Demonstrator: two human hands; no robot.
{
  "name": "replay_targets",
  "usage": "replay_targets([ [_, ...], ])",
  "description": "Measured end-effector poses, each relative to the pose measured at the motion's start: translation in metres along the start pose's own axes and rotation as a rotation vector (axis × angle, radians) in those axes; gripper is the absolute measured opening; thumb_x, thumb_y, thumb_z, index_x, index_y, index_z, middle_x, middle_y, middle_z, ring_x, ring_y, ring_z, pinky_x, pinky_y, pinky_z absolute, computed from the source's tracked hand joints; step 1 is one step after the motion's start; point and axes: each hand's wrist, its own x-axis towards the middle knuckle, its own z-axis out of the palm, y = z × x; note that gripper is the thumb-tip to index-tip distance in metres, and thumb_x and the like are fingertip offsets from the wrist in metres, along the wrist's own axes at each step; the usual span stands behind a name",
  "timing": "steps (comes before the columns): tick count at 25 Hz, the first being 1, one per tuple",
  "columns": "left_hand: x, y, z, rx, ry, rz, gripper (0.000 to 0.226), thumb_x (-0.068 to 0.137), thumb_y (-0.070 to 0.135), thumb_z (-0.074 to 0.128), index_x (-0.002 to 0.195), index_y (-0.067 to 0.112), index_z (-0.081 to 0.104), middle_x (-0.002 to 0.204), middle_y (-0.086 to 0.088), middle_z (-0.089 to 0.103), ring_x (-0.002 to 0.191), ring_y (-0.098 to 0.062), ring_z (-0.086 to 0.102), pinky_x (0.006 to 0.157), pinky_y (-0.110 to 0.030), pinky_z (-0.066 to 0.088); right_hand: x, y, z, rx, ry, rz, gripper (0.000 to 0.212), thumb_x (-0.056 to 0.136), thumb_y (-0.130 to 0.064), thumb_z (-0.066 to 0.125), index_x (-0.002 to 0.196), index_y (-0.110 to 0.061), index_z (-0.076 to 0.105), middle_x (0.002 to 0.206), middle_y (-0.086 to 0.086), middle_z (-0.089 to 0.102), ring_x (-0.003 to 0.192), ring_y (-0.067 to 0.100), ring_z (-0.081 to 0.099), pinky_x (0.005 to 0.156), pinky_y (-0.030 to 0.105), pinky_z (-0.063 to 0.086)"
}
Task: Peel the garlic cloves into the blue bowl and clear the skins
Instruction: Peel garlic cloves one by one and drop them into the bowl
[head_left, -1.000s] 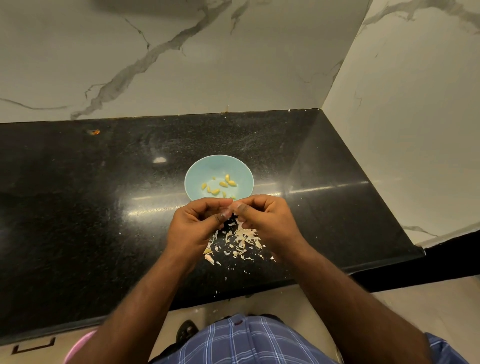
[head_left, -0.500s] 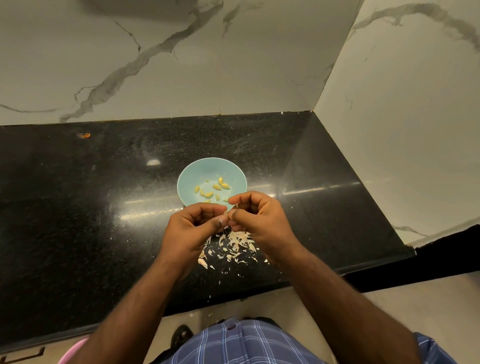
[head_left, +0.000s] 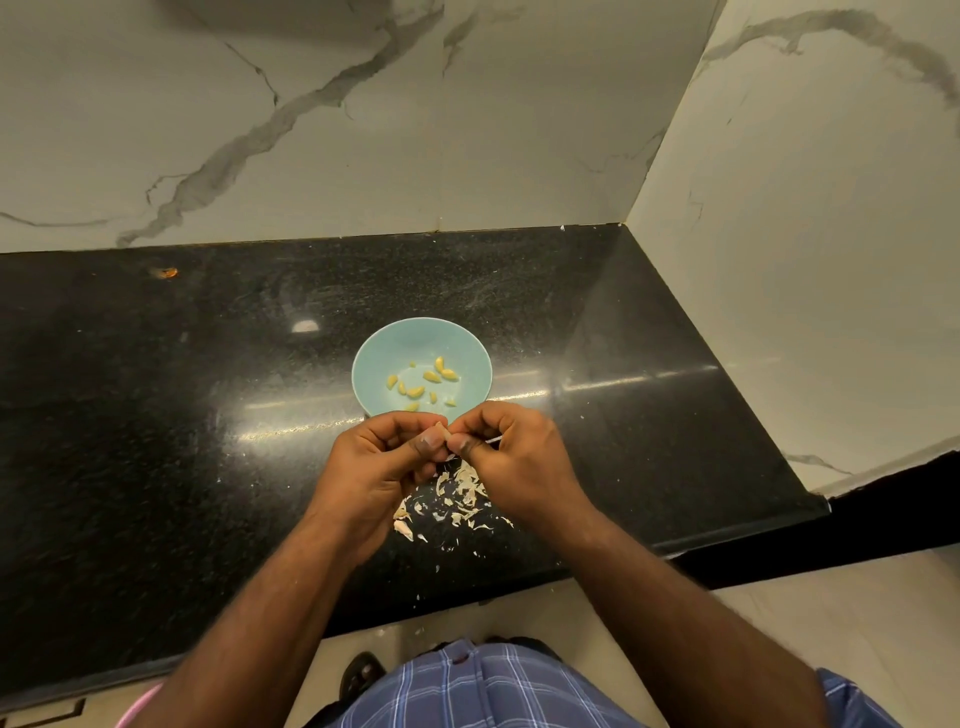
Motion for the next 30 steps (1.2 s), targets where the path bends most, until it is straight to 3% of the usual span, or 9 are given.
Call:
replay_targets([
  [5, 0.002, -0.001, -0.001, 0.053, -0.040, 0.007, 0.016, 0.073, 0.009, 0.073, 0.088, 0.004, 0.076, 0.075, -0.010, 0.071, 0.068, -0.016, 0.058, 0.060, -0.019, 0.052, 0.002, -0.005, -0.004, 0.164, -0.113, 0.223, 0.018, 0.092, -0.011, 0.072, 0.076, -0.020, 0.069, 0.065, -0.010, 0.066, 0.061, 0.001, 0.059, 0.061, 0.018, 0.049],
  [10, 0.002, -0.002, -0.002, 0.080, -0.068, 0.017, 0.013, 0.074, 0.011, 0.073, 0.086, 0.009, 0.078, 0.078, -0.011, 0.072, 0.074, -0.023, 0.058, 0.066, -0.026, 0.050, 0.006, -0.006, -0.010, 0.451, -0.193, 0.410, 0.013, 0.090, 0.000, 0.070, 0.079, -0.006, 0.071, 0.070, 0.011, 0.066, 0.060, 0.014, 0.057, 0.060, 0.024, 0.050],
  [14, 0.001, -0.003, 0.000, 0.104, -0.056, 0.040, 0.018, 0.074, 0.012, 0.072, 0.091, 0.006, 0.075, 0.077, -0.008, 0.073, 0.071, -0.018, 0.060, 0.061, -0.019, 0.051, 0.007, -0.009, -0.010, 0.492, -0.196, 0.477, 0.015, 0.091, 0.004, 0.066, 0.079, -0.005, 0.071, 0.069, 0.006, 0.069, 0.062, 0.011, 0.061, 0.058, 0.022, 0.050],
  [18, 0.001, -0.004, -0.005, 0.147, -0.098, 0.062, 0.016, 0.075, 0.011, 0.073, 0.090, 0.007, 0.075, 0.082, -0.007, 0.074, 0.077, -0.018, 0.065, 0.068, -0.026, 0.050, 0.008, -0.011, -0.013, 0.601, -0.342, 0.638, 0.024, 0.096, 0.005, 0.055, 0.078, -0.005, 0.067, 0.069, 0.004, 0.066, 0.059, 0.010, 0.059, 0.055, 0.021, 0.049],
  [23, 0.002, -0.005, -0.008, 0.183, -0.121, 0.079, 0.016, 0.076, 0.009, 0.070, 0.091, 0.006, 0.074, 0.079, -0.005, 0.073, 0.074, -0.013, 0.065, 0.064, -0.021, 0.049, 0.010, -0.012, -0.012, 0.582, -0.345, 0.648, 0.024, 0.098, 0.002, 0.054, 0.079, -0.005, 0.067, 0.069, 0.005, 0.064, 0.059, 0.011, 0.057, 0.054, 0.021, 0.048],
  [30, 0.002, -0.006, -0.012, 0.020, -0.200, -0.072, 0.014, 0.080, 0.007, 0.066, 0.085, 0.013, 0.077, 0.076, -0.006, 0.069, 0.069, -0.010, 0.063, 0.058, -0.017, 0.049, 0.007, -0.012, -0.014, 0.663, -0.460, 0.705, 0.027, 0.101, -0.001, 0.049, 0.078, -0.006, 0.065, 0.071, 0.005, 0.062, 0.061, 0.011, 0.057, 0.054, 0.019, 0.048],
])
